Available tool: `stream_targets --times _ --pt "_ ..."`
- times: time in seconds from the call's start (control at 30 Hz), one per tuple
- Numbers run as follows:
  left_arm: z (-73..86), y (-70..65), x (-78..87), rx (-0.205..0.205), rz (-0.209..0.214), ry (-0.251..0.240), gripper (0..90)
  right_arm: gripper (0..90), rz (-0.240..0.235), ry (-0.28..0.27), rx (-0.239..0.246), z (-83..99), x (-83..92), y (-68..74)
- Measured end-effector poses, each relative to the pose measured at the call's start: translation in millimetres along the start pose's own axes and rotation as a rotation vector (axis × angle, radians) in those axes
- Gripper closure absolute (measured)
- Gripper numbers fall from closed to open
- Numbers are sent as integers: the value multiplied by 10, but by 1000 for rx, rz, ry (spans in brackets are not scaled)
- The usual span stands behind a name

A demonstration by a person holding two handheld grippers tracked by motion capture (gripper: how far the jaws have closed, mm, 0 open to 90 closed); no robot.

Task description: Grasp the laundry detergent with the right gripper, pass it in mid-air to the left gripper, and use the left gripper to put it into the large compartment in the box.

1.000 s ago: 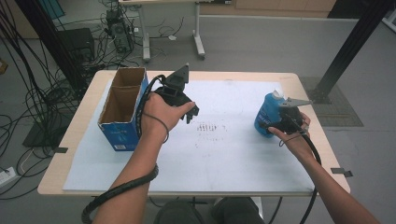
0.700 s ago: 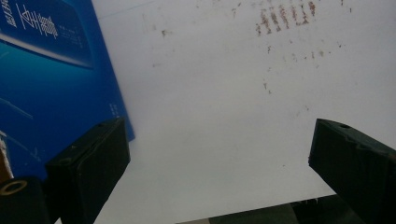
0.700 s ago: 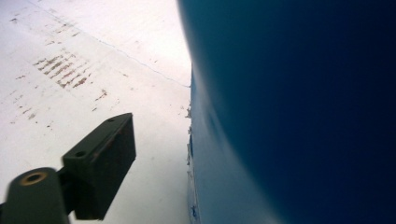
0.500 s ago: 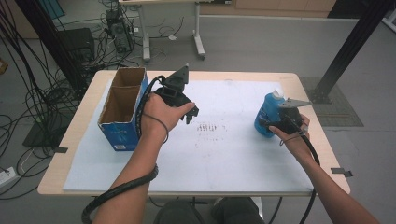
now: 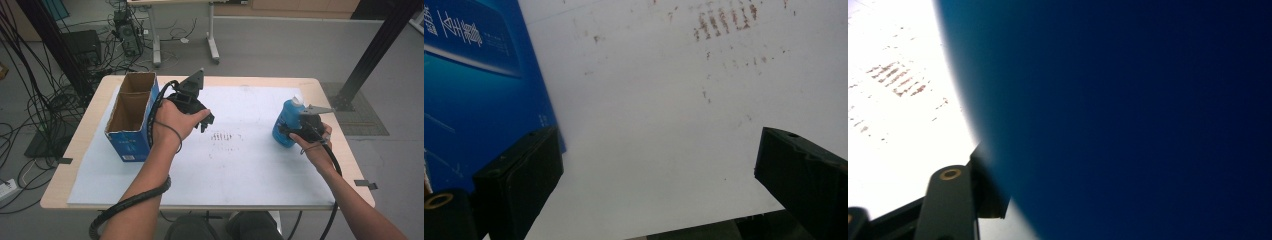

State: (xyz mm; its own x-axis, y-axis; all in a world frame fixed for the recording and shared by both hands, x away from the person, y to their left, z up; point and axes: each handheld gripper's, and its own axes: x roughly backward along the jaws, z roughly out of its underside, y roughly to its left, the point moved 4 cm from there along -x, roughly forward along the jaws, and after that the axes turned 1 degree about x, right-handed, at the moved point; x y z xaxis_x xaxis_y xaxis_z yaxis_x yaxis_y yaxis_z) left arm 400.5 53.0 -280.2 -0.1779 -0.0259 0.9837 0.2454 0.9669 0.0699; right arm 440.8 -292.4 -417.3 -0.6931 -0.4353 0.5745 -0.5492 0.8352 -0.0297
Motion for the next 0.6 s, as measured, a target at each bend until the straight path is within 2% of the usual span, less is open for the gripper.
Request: stream_targets --times 0.23,0.6 --pt "2 2 3 0 -4 5 58 404 5 -2 1 1 -9 -16" --pt "2 7 20 2 -2 3 58 410 4 -2 3 1 -8 -15"
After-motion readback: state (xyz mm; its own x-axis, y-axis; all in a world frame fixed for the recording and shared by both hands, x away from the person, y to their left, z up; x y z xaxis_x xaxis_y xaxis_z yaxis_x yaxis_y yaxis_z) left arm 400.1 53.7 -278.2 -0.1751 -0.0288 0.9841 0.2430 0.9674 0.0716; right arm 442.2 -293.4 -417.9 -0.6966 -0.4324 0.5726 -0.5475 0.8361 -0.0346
